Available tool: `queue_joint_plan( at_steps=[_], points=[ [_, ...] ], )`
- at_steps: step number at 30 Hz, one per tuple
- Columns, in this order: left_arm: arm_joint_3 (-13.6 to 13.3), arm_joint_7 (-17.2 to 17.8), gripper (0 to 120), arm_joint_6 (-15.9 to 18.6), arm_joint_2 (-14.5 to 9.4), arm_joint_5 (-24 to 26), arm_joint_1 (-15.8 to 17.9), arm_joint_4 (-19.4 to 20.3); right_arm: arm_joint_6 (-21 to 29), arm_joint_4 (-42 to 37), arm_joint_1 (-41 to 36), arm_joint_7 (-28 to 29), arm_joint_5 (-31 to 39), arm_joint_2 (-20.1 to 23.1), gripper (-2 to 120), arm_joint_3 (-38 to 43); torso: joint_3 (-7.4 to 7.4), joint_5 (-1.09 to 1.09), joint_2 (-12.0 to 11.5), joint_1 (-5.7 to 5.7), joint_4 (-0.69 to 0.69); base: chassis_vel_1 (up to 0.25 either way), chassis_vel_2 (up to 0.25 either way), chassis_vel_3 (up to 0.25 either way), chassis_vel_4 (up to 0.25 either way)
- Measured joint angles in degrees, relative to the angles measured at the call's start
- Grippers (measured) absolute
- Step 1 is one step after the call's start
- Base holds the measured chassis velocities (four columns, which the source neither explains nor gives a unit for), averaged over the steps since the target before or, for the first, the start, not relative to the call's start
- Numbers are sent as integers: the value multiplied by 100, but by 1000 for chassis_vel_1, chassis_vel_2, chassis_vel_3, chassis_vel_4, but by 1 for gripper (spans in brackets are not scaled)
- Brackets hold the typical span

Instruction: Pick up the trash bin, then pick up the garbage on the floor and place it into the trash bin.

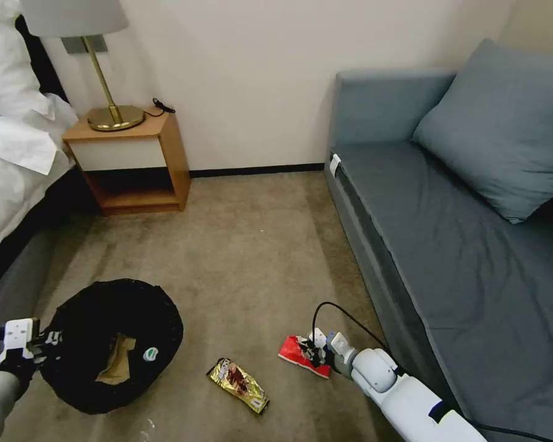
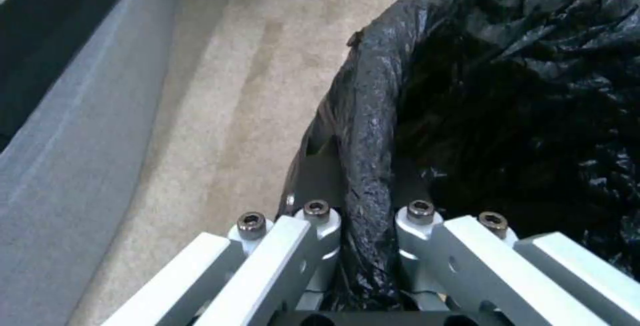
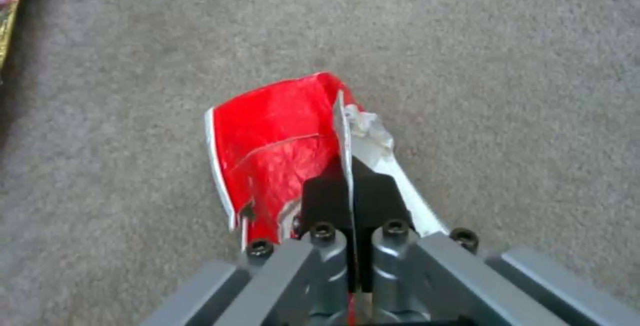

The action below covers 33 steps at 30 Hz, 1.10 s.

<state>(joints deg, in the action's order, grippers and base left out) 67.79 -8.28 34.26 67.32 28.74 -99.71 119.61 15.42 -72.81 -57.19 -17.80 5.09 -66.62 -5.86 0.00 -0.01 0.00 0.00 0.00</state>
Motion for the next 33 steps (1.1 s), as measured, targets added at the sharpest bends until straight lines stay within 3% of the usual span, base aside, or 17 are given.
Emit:
queue_joint_plan(
  at_steps=[7, 13, 17, 19, 25, 31, 33],
  points=[
    [24, 0, 5, 0, -2, 13, -11, 4, 26, -632, -171, 117, 406, 57, 0, 330, 0, 0, 0, 0, 0, 0, 0, 0, 0],
    [-17, 1, 5, -8, 49, 4, -7, 4, 332, -2121, -300, 594, 1442, 9, 0, 606, 0, -1, 0, 0, 0, 0, 0, 0, 0],
    [-58, 1, 5, -16, 81, -25, -2, 17, 75, -2684, -201, 1150, 2013, -78, 0, 254, -1, -1, 0, 0, 0, 0, 0, 0, 0],
    [-78, 1, 5, -20, 109, -50, -2, 31, -331, -3032, -3, 1498, 2379, -281, 0, -261, 0, -1, 0, 0, 0, 0, 0, 0, 0],
    [-93, 2, 5, -30, 144, -96, -61, 82, -711, -3207, 520, 1822, 2601, -833, 0, -1254, 0, -2, 0, 0, 0, 0, 0, 0, 0],
    [-93, 1, 5, -31, 179, -125, -102, 165, -823, -2713, 1122, 2190, 2656, -1649, 0, -2017, 0, -1, 0, 0, 1, 0, 0, 0, 0],
    [-85, 0, 5, -31, 185, -125, -109, 172, -839, -2638, 1185, 2235, 2656, -1740, 0, -2108, 0, -1, 0, 0, 1, 0, 0, 0, 0]
  ],
)
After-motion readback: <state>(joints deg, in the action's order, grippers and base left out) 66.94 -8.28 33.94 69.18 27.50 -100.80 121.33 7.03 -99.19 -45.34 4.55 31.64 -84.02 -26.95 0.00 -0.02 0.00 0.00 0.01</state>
